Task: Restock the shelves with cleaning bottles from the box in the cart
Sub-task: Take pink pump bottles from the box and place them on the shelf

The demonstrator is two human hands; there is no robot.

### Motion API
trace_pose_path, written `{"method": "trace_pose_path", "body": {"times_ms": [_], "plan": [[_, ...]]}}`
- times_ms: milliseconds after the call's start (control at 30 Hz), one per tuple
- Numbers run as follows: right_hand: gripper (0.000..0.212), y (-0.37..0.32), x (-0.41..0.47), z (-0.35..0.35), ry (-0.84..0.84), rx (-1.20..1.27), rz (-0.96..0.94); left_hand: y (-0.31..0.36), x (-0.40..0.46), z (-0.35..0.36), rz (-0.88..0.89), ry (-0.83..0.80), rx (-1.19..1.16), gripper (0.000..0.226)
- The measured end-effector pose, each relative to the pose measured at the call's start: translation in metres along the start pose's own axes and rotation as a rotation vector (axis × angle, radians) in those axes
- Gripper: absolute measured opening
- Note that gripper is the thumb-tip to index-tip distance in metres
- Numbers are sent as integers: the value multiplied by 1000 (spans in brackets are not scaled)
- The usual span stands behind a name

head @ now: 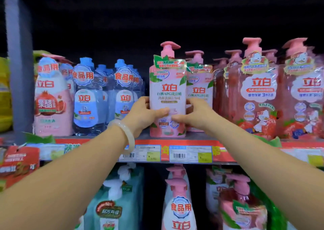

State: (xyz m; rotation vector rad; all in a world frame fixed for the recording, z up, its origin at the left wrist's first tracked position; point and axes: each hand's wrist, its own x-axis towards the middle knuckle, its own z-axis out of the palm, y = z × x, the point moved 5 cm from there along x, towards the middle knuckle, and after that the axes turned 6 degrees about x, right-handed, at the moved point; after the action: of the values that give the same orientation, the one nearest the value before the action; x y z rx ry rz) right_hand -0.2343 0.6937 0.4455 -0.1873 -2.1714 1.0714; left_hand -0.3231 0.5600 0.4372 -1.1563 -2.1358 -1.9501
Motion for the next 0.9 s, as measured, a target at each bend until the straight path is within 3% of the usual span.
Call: {"method": "trace_pose_path", "body": {"times_ms": [133, 367, 533, 900], "plan": [[54, 6, 2, 1, 45, -34, -6, -8, -12, -1, 21, 16, 432, 69], [44, 9, 2, 16, 191, -242, 21, -7, -11, -4, -64, 107, 667, 70], [51, 10, 11, 21, 198, -385, 68, 0, 0, -1, -112, 44, 783, 70], [55, 27, 24, 19, 241, -377, 179, -17, 11, 3, -97, 46, 714, 73]]}}
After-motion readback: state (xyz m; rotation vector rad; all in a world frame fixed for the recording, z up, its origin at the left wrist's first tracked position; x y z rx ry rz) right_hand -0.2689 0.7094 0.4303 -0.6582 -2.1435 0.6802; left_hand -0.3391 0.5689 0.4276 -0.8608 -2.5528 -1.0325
